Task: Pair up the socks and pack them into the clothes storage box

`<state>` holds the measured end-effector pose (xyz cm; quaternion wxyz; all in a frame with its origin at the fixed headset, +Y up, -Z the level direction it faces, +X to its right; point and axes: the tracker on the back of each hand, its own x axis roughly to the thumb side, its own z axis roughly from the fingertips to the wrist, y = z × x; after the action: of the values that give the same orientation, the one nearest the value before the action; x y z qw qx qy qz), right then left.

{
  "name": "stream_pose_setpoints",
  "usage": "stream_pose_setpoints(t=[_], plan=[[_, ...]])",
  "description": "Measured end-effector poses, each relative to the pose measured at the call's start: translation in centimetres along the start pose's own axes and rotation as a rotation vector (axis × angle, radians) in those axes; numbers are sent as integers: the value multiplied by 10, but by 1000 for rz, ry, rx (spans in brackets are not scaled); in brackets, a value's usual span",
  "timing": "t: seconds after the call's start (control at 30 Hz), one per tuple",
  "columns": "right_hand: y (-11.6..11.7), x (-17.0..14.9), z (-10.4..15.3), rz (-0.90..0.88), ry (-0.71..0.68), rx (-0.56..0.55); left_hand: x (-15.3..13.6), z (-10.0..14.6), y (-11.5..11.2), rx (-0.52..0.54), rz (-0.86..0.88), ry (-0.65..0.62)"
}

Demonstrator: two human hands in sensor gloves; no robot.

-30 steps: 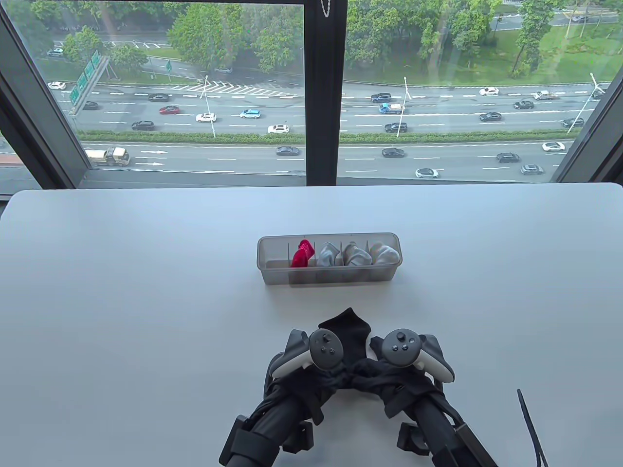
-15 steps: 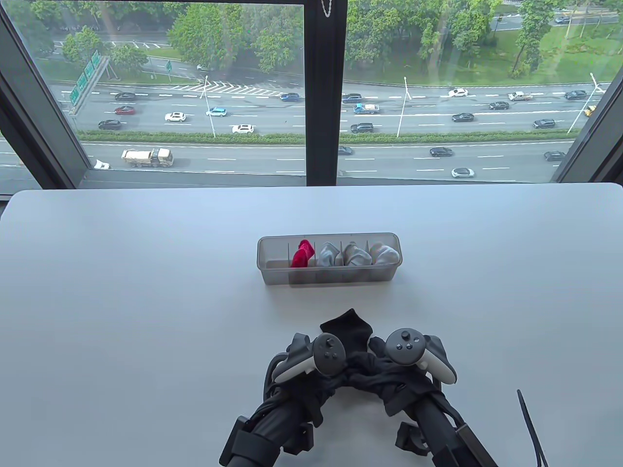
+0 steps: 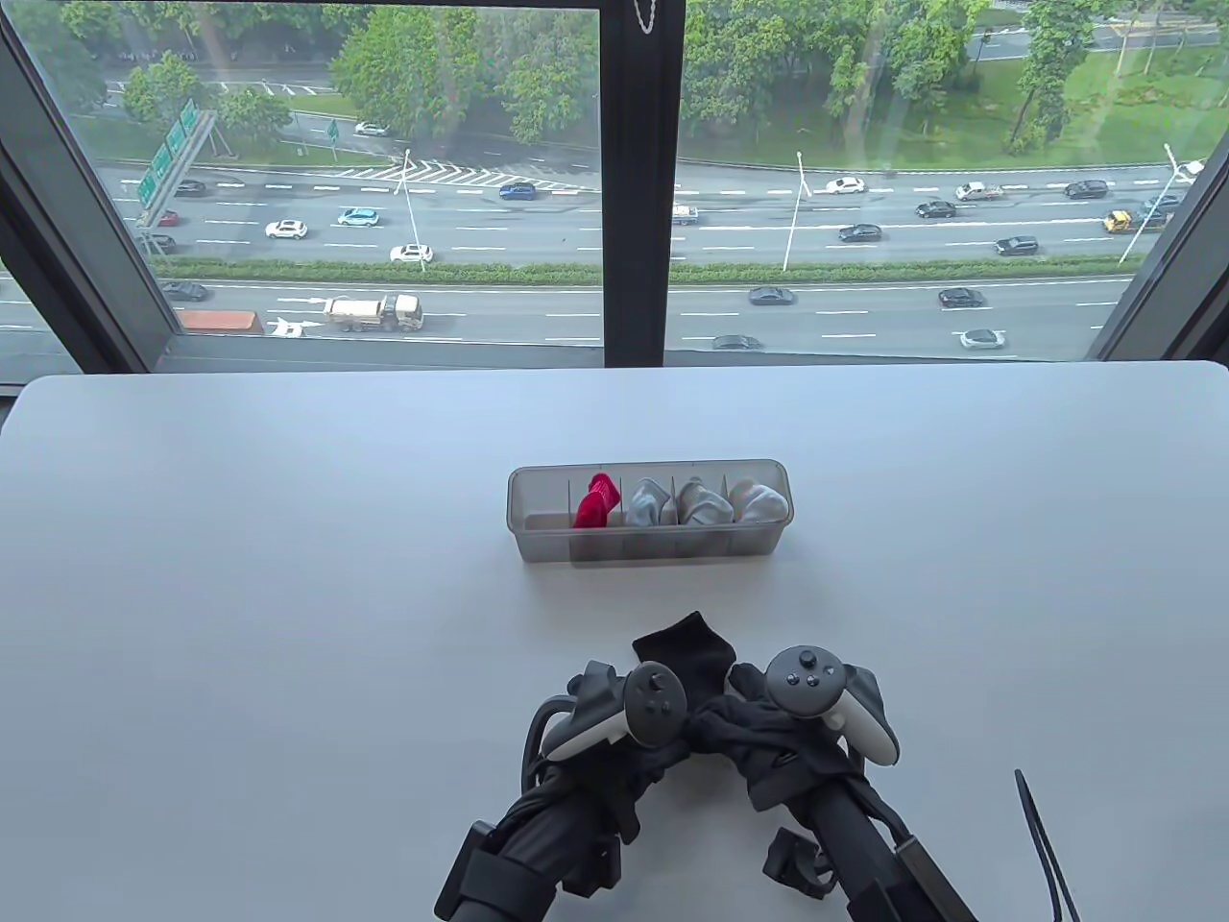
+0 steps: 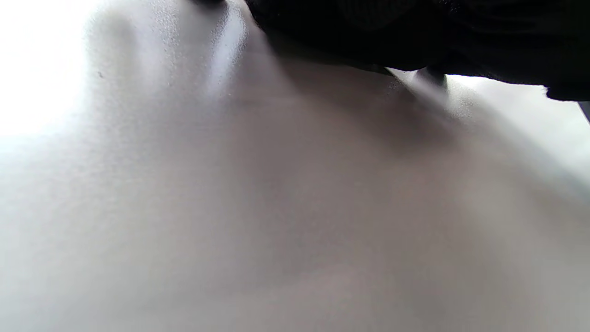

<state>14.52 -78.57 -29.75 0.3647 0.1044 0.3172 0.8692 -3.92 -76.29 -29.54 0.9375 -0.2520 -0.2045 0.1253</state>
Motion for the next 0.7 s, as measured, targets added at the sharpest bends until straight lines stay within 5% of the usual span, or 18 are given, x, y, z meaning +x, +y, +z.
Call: stream_pose_setpoints(t=[0.23, 0.7], plan=[[1, 1, 0, 96, 10, -55, 0, -1, 1, -13, 17, -5], [-1, -1, 0, -38, -27, -9, 1, -1, 1, 32, -40, 17]])
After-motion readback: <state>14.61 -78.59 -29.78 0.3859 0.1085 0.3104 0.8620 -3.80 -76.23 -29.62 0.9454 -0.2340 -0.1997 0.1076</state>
